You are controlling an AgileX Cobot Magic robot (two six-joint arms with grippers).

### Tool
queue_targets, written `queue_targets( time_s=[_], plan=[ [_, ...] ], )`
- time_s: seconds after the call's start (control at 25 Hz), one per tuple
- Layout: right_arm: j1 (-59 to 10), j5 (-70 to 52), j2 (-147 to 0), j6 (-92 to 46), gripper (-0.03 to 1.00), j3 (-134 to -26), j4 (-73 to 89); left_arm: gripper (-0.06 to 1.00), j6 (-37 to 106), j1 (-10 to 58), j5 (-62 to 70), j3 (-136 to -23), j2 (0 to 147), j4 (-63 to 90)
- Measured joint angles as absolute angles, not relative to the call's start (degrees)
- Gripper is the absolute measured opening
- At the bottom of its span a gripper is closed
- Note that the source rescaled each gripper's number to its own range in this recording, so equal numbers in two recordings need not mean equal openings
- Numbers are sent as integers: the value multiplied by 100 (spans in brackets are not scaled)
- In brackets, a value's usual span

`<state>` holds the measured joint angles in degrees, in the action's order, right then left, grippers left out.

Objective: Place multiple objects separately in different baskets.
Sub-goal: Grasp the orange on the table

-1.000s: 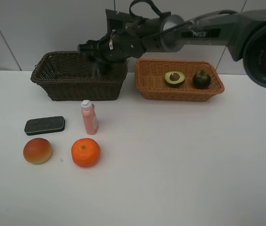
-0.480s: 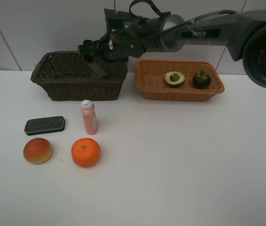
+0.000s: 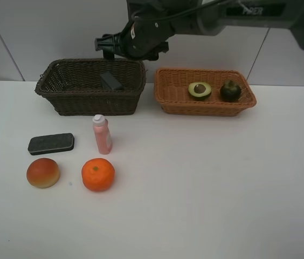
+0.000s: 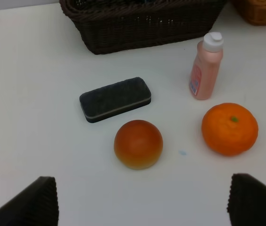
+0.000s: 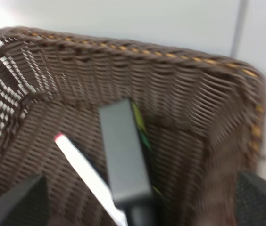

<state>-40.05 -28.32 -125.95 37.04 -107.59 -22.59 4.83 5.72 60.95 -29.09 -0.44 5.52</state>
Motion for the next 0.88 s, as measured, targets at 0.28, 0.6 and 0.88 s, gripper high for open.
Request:
queue_targets(
  time_s=[0.28, 0.6, 0.88],
  plan=[
    [-4168, -4380, -11752, 3704, 98, -10759, -2073, 84, 483, 572, 6095, -2909, -44, 552],
    [-4299, -5923, -11129, 3594, 98, -10765, -1821, 84, 483, 572, 6095, -2909, -44, 552],
    [-4474, -6940, -10772, 3386, 98, -10770, -1623, 84, 483, 572, 6095, -2909, -44, 552]
  ],
)
